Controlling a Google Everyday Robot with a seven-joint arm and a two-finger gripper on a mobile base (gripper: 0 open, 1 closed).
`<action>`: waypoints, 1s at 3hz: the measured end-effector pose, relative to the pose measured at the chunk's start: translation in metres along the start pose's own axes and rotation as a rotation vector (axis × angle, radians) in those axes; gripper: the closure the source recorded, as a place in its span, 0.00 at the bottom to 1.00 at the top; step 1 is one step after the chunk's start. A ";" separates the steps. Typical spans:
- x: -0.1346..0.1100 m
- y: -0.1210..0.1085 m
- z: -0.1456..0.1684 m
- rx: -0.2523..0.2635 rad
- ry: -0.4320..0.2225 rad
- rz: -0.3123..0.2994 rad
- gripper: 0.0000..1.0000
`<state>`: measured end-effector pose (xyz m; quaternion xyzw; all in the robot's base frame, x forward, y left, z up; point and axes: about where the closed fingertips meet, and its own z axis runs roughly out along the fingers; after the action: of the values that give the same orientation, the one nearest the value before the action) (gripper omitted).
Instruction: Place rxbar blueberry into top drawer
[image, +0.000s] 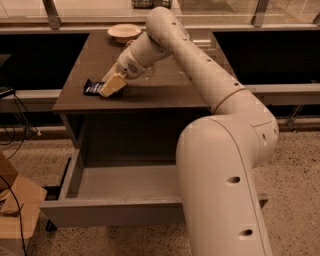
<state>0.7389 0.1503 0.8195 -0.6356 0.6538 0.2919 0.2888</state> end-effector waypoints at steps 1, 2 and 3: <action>0.000 0.000 0.000 0.000 0.000 0.000 1.00; -0.019 0.013 -0.032 0.063 -0.023 -0.067 1.00; -0.058 0.050 -0.114 0.253 -0.078 -0.248 1.00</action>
Offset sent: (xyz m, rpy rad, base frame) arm -0.1315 -0.0827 0.2558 0.1483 -0.6519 -0.0351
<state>0.6894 0.1040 0.9393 -0.6580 0.5903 0.1940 0.4254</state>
